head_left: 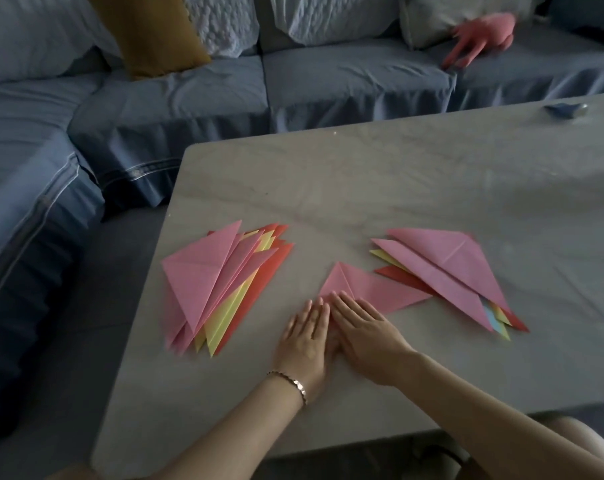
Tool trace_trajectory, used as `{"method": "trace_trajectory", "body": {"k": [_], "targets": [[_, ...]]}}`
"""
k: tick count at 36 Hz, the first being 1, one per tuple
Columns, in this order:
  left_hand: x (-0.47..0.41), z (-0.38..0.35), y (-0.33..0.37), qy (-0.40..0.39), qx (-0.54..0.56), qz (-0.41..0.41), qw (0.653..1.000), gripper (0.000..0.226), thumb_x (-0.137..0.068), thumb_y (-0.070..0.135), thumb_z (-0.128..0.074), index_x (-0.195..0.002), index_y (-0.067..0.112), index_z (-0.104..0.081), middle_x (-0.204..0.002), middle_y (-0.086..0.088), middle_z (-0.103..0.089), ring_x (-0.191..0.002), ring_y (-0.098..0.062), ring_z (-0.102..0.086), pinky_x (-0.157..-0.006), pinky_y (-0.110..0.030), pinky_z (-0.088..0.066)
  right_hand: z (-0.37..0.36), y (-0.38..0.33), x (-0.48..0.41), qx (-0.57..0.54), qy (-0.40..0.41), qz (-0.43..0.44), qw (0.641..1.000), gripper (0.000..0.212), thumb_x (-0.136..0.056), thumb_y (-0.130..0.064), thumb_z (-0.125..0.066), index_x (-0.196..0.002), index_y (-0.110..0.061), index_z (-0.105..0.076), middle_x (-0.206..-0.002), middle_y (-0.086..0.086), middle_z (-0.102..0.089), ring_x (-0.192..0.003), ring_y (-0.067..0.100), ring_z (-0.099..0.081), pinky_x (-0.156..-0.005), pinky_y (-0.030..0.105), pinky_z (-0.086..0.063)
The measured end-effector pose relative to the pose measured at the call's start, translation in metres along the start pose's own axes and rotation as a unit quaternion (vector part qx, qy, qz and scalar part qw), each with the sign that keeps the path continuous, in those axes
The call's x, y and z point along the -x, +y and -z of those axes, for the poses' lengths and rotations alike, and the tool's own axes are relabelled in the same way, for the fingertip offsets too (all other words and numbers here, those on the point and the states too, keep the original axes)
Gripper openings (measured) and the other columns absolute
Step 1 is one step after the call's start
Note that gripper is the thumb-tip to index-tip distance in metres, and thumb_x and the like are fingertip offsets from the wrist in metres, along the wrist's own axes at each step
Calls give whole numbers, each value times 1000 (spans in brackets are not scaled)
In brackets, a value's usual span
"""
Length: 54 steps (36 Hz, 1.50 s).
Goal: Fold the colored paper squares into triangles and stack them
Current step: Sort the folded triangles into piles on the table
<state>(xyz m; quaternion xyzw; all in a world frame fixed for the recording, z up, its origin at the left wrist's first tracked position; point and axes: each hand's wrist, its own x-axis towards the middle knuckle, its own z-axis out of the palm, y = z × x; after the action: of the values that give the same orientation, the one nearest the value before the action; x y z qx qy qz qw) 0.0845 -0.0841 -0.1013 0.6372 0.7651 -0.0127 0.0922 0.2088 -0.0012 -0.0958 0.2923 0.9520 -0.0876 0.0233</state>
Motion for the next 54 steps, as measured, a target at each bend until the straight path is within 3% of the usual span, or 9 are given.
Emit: {"method": "trace_trajectory", "body": {"k": [7, 11, 17, 26, 29, 38, 45, 49, 54], "targets": [[15, -4, -3, -26, -18, -50, 998, 73, -93, 56, -8, -132, 7, -46, -139, -7, -46, -128, -23, -45, -108, -36, -22, 5, 12, 6, 80, -48, -12, 996, 72, -97, -43, -3, -121, -4, -59, -129, 10, -56, -121, 19, -52, -107, 29, -19], [19, 8, -4, -39, -11, -83, 996, 79, -76, 66, 12, -140, 20, 13, -148, 4, 20, -140, -17, 16, -112, -28, 16, 10, 30, 20, 90, -61, -45, 993, 76, -96, -47, -2, -125, -1, -55, -133, 13, -53, -128, 17, -40, -108, 26, -10], [18, 10, 5, -19, 3, -58, 998, 78, -86, 65, 2, -144, 20, -23, -152, -7, -16, -140, -23, -21, -113, -37, -9, 15, 57, 43, 48, -58, -55, 996, 95, -62, -69, 32, -135, -9, 21, -141, 4, 30, -130, 18, 31, -101, 16, 29], [4, 26, 47, -2, -2, 32, 999, 97, -78, 72, 3, -138, 8, -39, -146, -24, -24, -135, -37, -29, -107, -45, -8, 1, 53, 52, -14, 2, -213, 977, 117, -50, -72, 40, -144, -6, 14, -143, 4, 29, -133, 13, 26, -109, 26, 14], [-4, 13, 54, -44, 39, -78, 995, 109, -57, 70, 28, -147, 13, 2, -154, -4, 12, -143, -20, 10, -104, -35, 22, 3, 52, 52, -22, -4, -222, 975, 117, -54, -77, 31, -145, -5, 12, -147, 6, 26, -132, 11, 26, -108, 25, 13], [12, 4, 21, -37, 38, -100, 994, 81, -65, 68, 25, -135, 25, 24, -143, 11, 30, -134, -7, 27, -110, -27, 19, 8, 54, 53, -10, -18, -221, 975, 122, -49, -71, 42, -146, -6, 6, -154, 10, 14, -137, 13, 19, -109, 26, 11], [49, 3, -35, -42, 0, -50, 998, 59, -96, 54, -13, -136, 15, -33, -138, 4, -44, -124, -14, -46, -106, -27, -10, 14, 47, 51, -41, 88, -216, 971, 52, -82, -44, -32, -96, -7, -66, -113, 17, -62, -107, 37, -59, -95, 44, -43], [52, 13, -39, 29, 4, -31, 999, 70, -94, 57, -7, -121, 18, -58, -129, 4, -56, -120, -14, -52, -110, -30, -13, 39, 48, 25, -81, 97, -178, 976, 32, -88, -36, -46, -111, -20, -62, -118, 1, -58, -115, 25, -51, -100, 34, -33], [42, 32, -65, 274, 111, 66, 953, 27, -83, 28, -56, -94, 8, -71, -123, -15, -59, -117, -32, -54, -96, -48, -44, 56, 57, -10, -123, -26, -239, 963, 80, -69, -47, -75, -137, -29, -37, -138, 5, -41, -127, 27, -35, -103, 37, -31]]}}
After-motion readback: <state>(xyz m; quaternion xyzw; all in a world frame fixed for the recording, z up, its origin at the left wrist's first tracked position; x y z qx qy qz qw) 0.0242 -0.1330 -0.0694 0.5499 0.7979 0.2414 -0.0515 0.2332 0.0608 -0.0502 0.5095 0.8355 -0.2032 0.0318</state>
